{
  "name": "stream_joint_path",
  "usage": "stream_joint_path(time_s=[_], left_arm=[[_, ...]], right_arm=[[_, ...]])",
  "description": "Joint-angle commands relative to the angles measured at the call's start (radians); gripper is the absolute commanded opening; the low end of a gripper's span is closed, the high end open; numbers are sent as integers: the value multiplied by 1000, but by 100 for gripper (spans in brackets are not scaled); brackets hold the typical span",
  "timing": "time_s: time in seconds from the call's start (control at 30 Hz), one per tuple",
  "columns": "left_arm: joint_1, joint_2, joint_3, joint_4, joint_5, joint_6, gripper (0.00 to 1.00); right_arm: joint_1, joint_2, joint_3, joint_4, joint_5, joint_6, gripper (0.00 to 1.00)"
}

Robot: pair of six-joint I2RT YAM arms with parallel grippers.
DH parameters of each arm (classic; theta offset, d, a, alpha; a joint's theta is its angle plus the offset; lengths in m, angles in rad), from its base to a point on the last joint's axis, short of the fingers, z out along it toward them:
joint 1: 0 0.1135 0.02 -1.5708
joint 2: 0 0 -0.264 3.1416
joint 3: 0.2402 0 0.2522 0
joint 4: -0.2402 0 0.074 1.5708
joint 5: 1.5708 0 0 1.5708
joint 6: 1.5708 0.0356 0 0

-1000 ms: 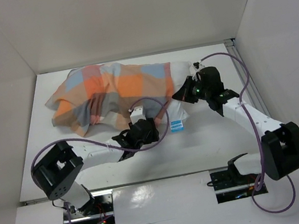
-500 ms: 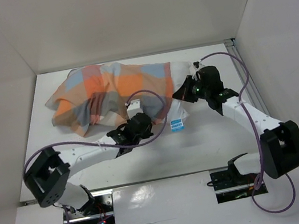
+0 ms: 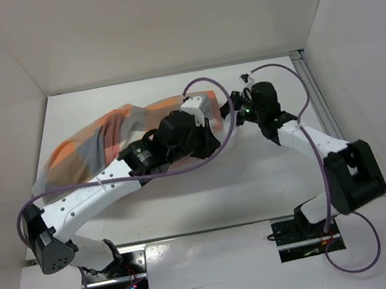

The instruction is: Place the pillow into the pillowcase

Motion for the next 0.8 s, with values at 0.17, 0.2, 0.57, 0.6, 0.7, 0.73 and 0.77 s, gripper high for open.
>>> stream_joint_path(time_s=[0.17, 0.2, 0.57, 0.6, 0.7, 0.73, 0.77], left_arm=[[17, -123, 506, -48, 193, 55, 0], [54, -123, 524, -61, 193, 55, 0], [505, 459, 787, -96, 447, 39, 0], [522, 537, 944, -158, 460, 55, 0], [576, 798, 1266, -277, 582, 40, 41], [588, 811, 1266, -289, 631, 20, 48], [588, 794, 1228, -254, 663, 6, 53]], right_arm=[[34, -431, 32, -522, 191, -221, 0], [34, -459, 32, -593, 182, -221, 0], [34, -413, 39, -618, 293, -211, 49], [34, -387, 74, -588, 351, -220, 81], [-13, -203, 246, -633, 337, -289, 96], [-27, -145, 275, -705, 337, -299, 98], [-27, -144, 286, -720, 359, -309, 98]])
